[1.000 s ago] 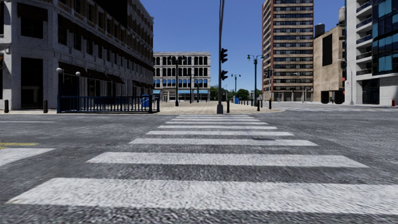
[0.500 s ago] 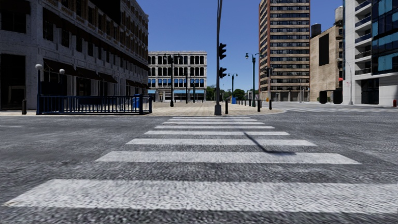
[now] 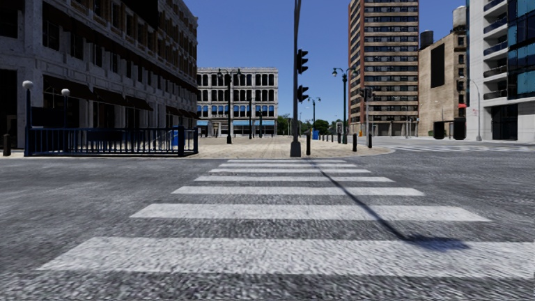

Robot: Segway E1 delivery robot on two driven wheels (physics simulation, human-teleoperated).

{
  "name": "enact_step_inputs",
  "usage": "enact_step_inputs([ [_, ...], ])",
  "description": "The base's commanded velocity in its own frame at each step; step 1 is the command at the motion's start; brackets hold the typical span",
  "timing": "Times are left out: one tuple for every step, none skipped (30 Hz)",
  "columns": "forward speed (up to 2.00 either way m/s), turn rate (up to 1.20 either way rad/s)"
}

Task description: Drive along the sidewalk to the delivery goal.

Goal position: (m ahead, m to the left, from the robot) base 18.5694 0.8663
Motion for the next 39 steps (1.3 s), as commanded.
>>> enact_step_inputs([
  [2.0,0.0],
  [2.0,0.0],
  [2.0,0.0],
  [2.0,0.0],
  [2.0,0.0],
  [2.0,0.0],
  [2.0,0.0],
  [2.0,0.0],
  [2.0,0.0],
  [2.0,0.0],
  [2.0,0.0],
  [2.0,0.0],
  [2.0,0.0],
  [2.0,0.0],
  [2.0,0.0],
  [2.0,0.0],
  [2.0,0.0],
  [2.0,0.0],
  [2.0,0.0],
  [2.0,0.0],
  [2.0,0.0],
  [2.0,0.0],
  [2.0,0.0],
  [2.0,0.0],
  [2.0,0.0],
  [2.0,0.0],
  [2.0,0.0],
  [2.0,0.0],
  [2.0,0.0],
  [2.0,0.0],
  [2.0,0.0],
  [2.0,0.0],
  [2.0,0.0],
  [2.0,0.0],
  [2.0,0.0],
  [2.0,0.0],
  [2.0,0.0],
  [2.0,0.0],
  [2.0,0.0],
])
